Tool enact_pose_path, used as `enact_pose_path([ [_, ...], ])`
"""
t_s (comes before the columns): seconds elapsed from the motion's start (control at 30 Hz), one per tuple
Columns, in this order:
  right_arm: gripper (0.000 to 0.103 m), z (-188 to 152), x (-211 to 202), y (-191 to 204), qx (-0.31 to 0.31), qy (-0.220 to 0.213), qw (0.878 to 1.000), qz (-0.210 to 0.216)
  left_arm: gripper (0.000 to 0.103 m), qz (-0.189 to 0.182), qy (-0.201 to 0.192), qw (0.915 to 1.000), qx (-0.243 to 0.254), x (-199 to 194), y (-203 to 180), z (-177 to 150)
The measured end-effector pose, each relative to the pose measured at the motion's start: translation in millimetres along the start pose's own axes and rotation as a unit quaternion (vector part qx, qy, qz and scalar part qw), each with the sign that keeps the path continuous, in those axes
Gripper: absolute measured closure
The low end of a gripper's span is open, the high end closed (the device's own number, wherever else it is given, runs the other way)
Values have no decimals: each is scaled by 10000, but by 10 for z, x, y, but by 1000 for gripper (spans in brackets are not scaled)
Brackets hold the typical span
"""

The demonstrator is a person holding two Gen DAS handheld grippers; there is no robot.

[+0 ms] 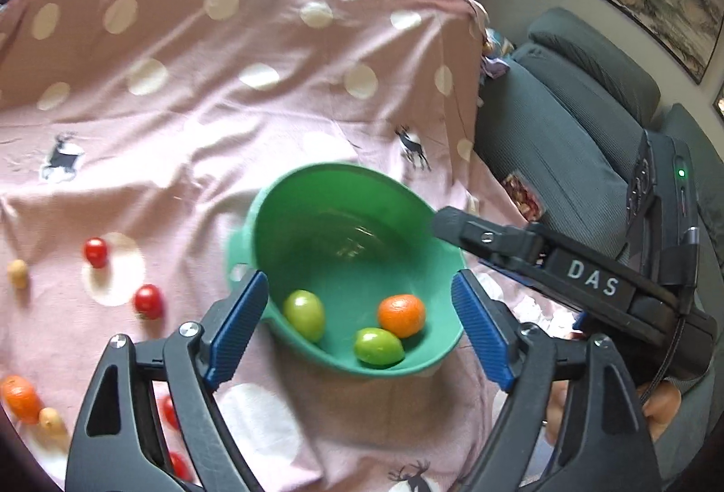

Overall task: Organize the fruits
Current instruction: 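Move the right tool back to the large orange on the cloth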

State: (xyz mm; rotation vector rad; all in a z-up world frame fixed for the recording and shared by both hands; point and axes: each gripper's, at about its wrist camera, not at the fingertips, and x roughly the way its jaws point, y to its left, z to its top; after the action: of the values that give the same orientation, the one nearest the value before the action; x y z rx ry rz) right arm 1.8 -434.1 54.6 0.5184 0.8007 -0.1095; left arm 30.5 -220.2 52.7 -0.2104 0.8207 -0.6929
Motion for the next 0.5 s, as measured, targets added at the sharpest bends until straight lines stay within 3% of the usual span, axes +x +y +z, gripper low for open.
enact_pose_path([
  [0.2,23,-62,-198,367,-368,-337,9981,348,3,455,-536,9973,-222,-620,352,-92],
  [0.37,18,-179,-260,719,-660,-463,9924,927,1,1107,-888,9877,-660,-1119,824,-245],
  [0.5,18,-319,-154,1053,-951,-206,9862,1339,1,1558,-1064,9757,-1116,-1431,1296,-399],
])
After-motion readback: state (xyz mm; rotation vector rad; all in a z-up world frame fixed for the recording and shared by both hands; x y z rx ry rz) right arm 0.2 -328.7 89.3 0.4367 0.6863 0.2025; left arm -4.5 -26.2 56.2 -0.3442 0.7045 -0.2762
